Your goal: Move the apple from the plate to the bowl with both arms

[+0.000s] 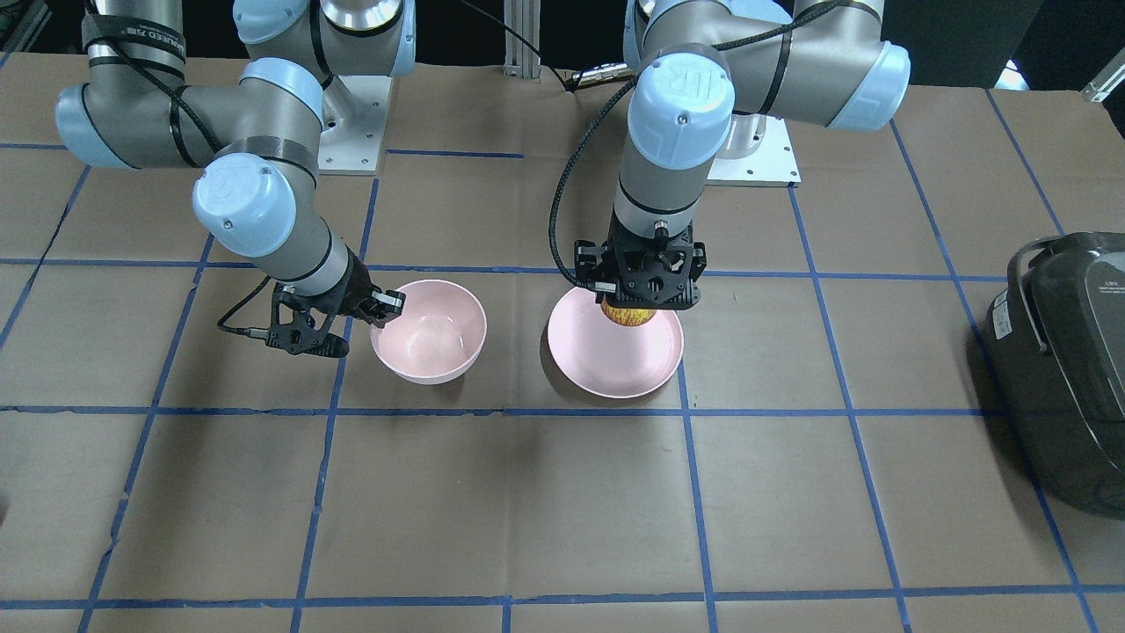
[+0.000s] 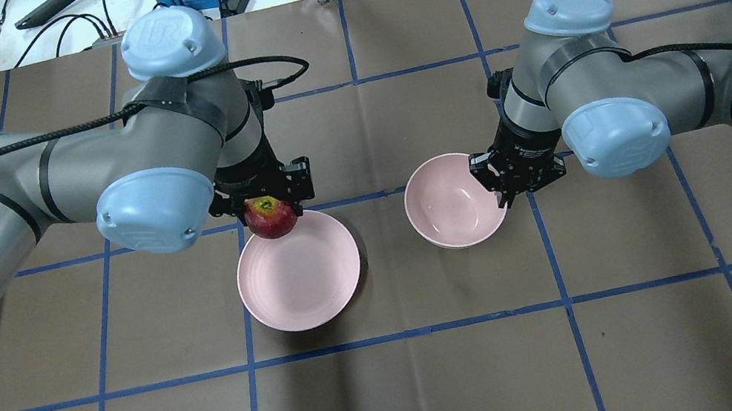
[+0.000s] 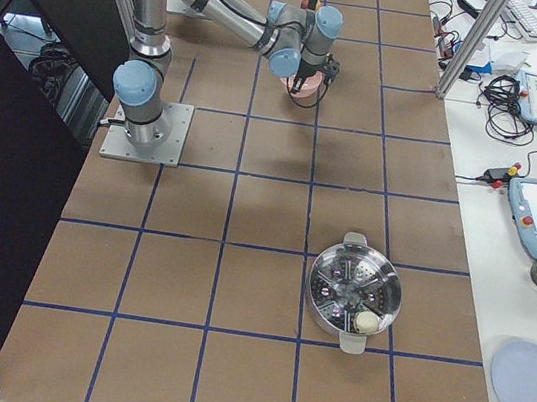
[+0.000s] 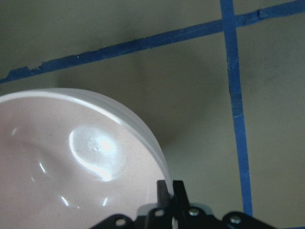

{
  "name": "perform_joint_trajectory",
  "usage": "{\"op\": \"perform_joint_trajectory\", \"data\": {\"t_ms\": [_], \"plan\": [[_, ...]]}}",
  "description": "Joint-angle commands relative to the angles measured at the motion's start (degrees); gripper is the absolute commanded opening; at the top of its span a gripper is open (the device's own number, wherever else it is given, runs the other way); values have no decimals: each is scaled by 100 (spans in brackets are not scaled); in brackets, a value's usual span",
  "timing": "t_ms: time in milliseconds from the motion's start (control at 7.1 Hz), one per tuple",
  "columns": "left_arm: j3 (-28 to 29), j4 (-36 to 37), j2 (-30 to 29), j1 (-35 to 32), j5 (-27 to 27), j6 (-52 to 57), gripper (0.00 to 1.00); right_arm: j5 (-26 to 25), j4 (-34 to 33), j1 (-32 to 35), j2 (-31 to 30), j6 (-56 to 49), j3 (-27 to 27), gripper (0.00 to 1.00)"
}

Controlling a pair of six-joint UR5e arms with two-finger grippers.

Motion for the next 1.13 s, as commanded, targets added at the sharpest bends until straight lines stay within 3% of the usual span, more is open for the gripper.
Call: {"op": "perform_joint_trajectory", "data": {"t_ms": [0,141,282,423,704,986], "plan": [[39,-275,500,13,-7,42,18,99,16,28,33,66,129,14],[47,-206,388,48,-24,16,18,100,-80,37,33,49,130,56],[91,-214,282,31,-33,-63,18,82,-90,28,85,49,86,90],[126,-214,290,31,-59,-63,18,39,-142,28,51,22,-1,100],[118,-214,308,31,-86,-72,18,-319,41,-7,15,-30,-876,100],[92,-223,317,22,-94,-72,18,-1118,1309,-95,-299,-74,-2045,100]]}}
